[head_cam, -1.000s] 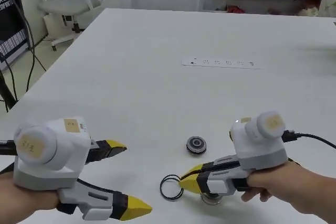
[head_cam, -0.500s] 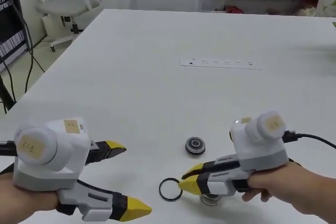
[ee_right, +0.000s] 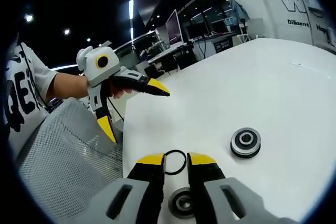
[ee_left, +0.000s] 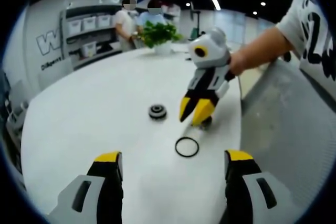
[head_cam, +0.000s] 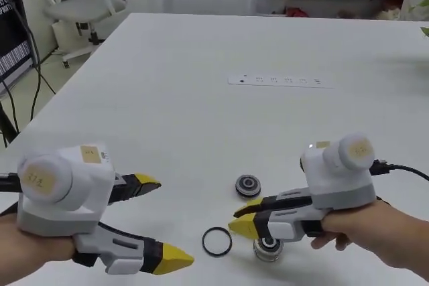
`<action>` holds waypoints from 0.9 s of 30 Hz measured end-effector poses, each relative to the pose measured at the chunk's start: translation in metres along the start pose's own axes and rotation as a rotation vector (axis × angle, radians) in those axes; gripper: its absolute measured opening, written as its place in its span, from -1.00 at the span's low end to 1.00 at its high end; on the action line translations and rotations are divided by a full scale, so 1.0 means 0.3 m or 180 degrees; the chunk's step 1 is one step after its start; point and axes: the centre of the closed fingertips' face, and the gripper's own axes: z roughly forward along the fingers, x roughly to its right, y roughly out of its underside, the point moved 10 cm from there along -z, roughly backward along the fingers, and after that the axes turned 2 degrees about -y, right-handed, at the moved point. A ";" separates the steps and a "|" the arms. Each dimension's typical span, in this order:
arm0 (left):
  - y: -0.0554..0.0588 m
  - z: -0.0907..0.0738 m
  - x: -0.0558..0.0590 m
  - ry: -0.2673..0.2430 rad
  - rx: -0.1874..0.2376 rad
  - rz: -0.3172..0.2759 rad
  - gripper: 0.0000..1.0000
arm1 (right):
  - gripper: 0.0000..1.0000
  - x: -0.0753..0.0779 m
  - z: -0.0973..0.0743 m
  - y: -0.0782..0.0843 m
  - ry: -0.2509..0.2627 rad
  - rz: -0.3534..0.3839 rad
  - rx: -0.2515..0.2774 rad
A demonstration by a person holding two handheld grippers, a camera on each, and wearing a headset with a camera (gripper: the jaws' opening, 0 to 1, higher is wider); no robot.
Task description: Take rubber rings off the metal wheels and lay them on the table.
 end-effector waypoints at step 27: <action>-0.085 0.013 -0.047 -0.0076 0.0123 0.0086 0.60 | -0.59 0.030 -0.111 -0.054 0.0265 -0.0102 0.0344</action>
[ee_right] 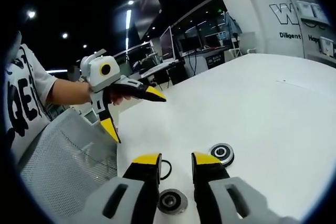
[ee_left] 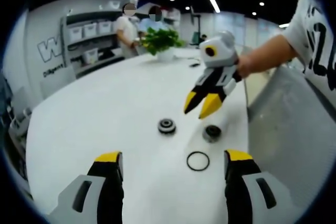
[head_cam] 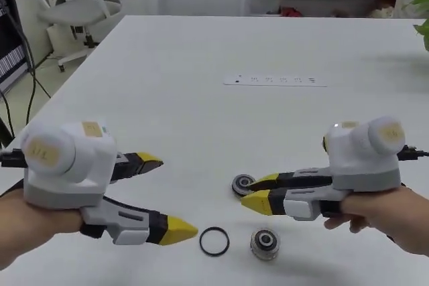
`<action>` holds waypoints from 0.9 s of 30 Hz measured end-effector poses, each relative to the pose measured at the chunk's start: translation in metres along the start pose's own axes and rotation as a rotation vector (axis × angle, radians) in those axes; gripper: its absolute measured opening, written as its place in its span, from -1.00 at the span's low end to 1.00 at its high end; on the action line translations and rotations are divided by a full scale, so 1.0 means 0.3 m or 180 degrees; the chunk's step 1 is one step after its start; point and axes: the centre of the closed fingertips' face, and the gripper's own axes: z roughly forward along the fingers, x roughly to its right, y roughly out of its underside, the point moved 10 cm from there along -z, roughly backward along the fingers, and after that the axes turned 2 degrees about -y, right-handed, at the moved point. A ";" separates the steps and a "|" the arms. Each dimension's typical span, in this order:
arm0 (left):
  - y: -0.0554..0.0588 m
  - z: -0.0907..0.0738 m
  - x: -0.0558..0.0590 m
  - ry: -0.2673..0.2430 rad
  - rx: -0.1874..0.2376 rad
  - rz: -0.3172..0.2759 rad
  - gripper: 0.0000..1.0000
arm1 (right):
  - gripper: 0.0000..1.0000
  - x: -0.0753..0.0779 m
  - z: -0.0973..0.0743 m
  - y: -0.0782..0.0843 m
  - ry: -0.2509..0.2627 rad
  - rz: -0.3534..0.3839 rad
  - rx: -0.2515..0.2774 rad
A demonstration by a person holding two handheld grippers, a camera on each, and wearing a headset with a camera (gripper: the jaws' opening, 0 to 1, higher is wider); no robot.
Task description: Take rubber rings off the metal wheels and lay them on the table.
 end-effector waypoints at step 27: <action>-0.033 0.027 -0.045 -0.0077 0.0041 -0.0012 0.60 | -0.39 0.082 -0.081 0.024 0.0427 -0.0186 -0.0012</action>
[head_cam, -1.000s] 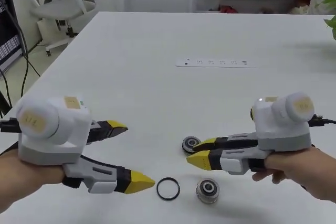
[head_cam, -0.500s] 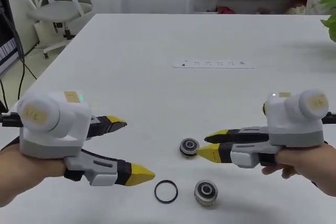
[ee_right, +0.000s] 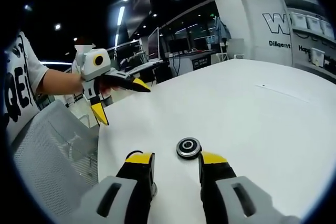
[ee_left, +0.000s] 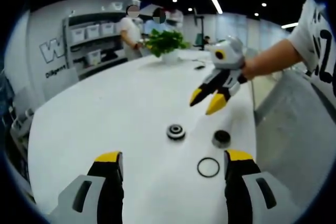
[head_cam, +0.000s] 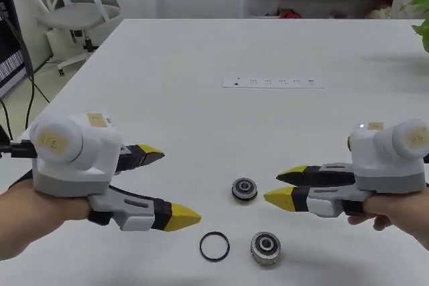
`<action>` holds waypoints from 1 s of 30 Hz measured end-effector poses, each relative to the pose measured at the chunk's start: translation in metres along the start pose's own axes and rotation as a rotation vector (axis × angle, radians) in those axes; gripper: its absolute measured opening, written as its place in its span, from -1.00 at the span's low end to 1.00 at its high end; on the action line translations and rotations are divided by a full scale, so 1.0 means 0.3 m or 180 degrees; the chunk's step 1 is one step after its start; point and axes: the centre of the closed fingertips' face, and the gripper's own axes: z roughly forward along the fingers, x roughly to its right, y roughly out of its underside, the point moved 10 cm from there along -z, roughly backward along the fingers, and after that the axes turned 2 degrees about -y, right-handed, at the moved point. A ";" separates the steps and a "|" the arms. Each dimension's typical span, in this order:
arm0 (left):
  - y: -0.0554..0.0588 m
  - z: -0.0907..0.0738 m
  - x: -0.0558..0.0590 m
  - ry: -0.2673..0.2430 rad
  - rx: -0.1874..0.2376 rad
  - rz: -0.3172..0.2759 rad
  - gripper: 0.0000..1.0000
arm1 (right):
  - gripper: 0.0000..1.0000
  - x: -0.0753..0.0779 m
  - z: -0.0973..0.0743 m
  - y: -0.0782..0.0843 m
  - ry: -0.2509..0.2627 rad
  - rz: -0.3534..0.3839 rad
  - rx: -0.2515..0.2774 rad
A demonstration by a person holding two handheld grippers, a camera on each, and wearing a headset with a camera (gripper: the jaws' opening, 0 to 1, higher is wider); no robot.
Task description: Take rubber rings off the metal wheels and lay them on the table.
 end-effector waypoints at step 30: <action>-0.025 0.041 -0.030 0.0007 0.0029 0.0043 0.59 | -0.28 0.032 -0.004 0.030 0.0137 -0.0128 -0.0143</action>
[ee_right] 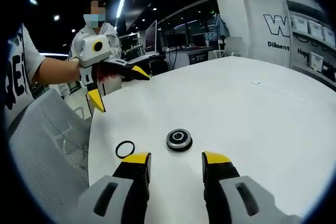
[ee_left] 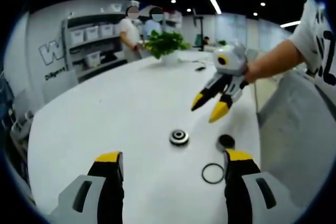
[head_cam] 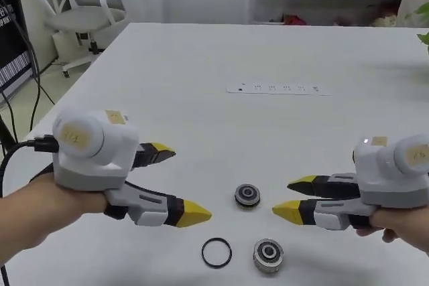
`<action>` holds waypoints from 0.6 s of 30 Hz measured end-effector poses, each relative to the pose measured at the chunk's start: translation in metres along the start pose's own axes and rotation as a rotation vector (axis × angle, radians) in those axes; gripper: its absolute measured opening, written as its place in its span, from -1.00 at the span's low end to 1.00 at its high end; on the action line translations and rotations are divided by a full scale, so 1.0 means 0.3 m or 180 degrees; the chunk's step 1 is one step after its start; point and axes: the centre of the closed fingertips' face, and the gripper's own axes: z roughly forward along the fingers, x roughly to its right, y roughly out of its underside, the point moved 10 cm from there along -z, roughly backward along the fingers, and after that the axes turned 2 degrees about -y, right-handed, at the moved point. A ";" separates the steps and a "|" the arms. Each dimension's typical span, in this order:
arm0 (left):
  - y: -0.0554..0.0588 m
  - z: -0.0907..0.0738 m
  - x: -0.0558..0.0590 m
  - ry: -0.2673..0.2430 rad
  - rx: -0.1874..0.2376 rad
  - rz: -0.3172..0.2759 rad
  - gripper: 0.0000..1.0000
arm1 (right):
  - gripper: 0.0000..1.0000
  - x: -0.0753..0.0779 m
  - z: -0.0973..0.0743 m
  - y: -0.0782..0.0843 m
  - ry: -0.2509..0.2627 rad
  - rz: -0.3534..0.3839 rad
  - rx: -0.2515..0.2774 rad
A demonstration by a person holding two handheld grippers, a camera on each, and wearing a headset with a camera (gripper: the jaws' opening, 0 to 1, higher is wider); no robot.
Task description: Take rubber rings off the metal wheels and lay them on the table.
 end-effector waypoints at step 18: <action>-0.002 0.034 -0.013 0.0012 0.0011 -0.0020 0.58 | -0.24 0.010 0.017 -0.003 0.0018 -0.0026 -0.0012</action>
